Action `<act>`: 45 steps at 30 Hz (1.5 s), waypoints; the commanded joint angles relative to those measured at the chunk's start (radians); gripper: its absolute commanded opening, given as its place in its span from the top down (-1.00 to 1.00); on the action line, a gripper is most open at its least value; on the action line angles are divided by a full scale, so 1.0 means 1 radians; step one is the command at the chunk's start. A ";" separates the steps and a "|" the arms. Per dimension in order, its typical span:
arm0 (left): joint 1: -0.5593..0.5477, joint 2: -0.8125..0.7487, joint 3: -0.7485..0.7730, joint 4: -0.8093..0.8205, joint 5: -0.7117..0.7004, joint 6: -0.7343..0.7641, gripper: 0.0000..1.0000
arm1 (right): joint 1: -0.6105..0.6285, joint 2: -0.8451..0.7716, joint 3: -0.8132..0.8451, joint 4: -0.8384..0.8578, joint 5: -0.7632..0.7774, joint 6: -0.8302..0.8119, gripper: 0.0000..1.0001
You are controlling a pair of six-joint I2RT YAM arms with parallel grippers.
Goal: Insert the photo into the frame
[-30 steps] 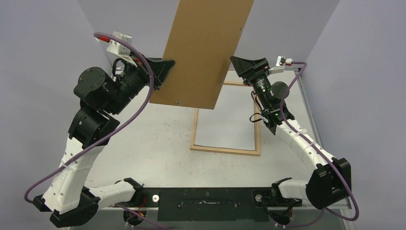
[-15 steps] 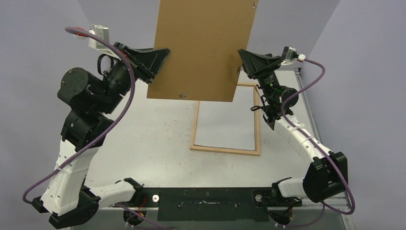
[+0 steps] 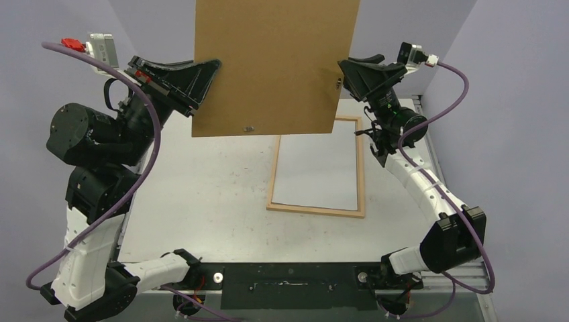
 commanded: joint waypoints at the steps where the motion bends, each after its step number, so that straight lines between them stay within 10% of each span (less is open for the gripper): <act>1: 0.004 0.005 0.011 0.031 -0.039 0.048 1.00 | 0.002 0.028 0.133 0.133 -0.072 0.085 -0.02; 29: 0.004 -0.044 -0.052 0.038 -0.014 0.027 1.00 | -0.120 0.162 0.280 0.221 -0.250 0.225 -0.21; 35: 0.004 -0.033 -0.065 0.050 0.001 0.013 1.00 | -0.122 0.161 0.315 0.204 -0.304 0.252 0.01; 45: 0.004 -0.047 -0.119 0.081 0.007 0.010 1.00 | -0.124 0.168 0.339 0.213 -0.291 0.320 1.00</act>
